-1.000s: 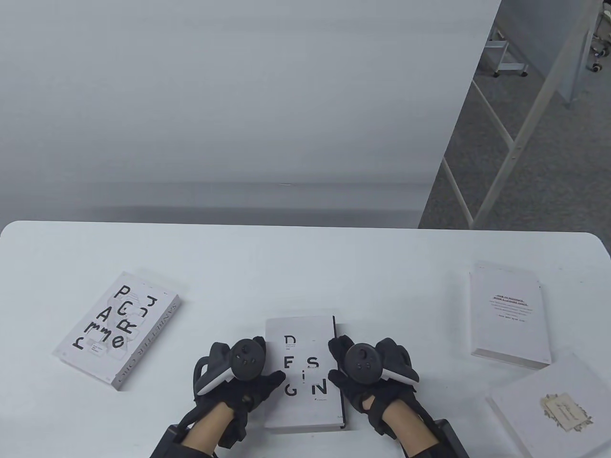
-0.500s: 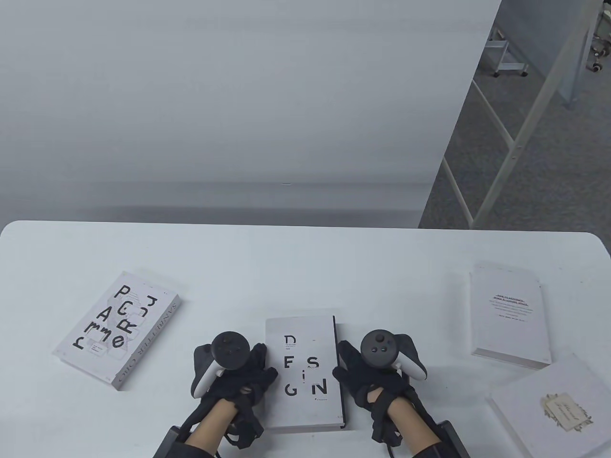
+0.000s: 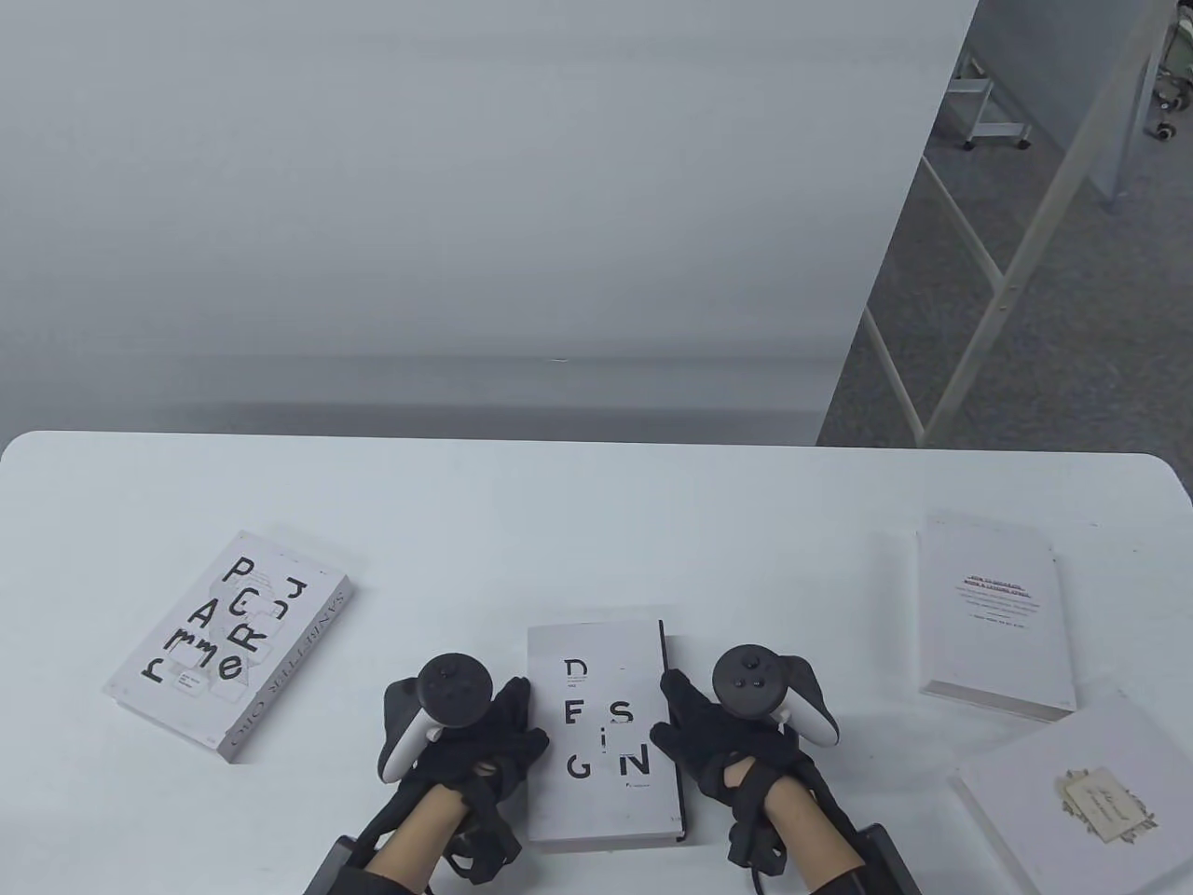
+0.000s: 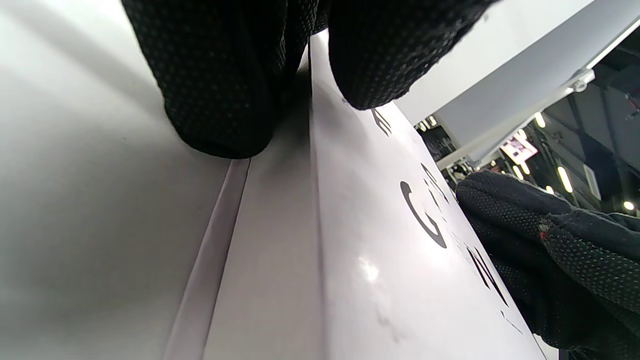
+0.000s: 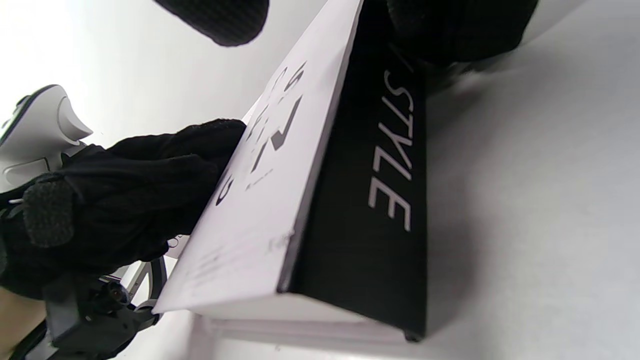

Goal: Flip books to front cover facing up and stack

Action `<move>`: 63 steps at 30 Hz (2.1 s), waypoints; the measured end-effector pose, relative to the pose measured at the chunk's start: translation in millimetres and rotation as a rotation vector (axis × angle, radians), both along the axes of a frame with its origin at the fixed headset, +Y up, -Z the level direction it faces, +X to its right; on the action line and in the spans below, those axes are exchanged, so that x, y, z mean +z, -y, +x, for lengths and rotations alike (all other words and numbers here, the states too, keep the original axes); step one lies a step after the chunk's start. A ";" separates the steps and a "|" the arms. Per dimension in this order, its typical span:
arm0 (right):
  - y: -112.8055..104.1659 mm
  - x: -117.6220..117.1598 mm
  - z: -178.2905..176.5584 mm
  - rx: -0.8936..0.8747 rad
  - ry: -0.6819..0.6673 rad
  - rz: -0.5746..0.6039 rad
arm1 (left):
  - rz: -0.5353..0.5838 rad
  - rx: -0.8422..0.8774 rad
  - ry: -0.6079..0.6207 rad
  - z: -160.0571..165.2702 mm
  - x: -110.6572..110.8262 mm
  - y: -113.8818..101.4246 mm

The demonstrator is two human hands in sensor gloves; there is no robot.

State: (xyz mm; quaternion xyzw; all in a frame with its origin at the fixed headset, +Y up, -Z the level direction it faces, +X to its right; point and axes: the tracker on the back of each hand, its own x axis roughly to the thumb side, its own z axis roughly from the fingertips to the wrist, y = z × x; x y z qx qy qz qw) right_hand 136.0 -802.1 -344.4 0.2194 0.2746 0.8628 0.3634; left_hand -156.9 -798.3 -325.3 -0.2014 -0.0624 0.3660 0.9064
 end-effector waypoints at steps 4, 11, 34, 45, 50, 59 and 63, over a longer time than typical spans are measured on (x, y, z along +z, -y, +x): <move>-1.3 2.3 1.1 -0.039 -0.016 0.000 | 0.014 -0.035 0.012 1.3 0.4 0.3; -17.7 10.0 -2.4 -0.023 -0.014 0.155 | -0.025 -0.007 0.037 -3.4 -2.1 1.5; -46.4 37.5 -29.0 0.101 -0.115 0.597 | -0.083 0.001 0.017 -20.1 -4.8 3.8; -42.1 49.2 -46.2 0.234 -0.216 0.746 | -0.090 -0.018 -0.015 -25.2 -6.8 1.9; -40.5 51.0 -51.7 0.350 -0.253 0.866 | -0.037 -0.114 -0.008 -23.9 -9.2 -3.8; -45.6 45.0 -45.7 0.300 -0.175 0.941 | 0.181 -0.506 0.063 -15.3 -10.8 -41.4; -49.8 37.8 -36.1 0.236 -0.083 0.894 | 0.347 -0.547 0.024 -22.6 -5.4 -80.3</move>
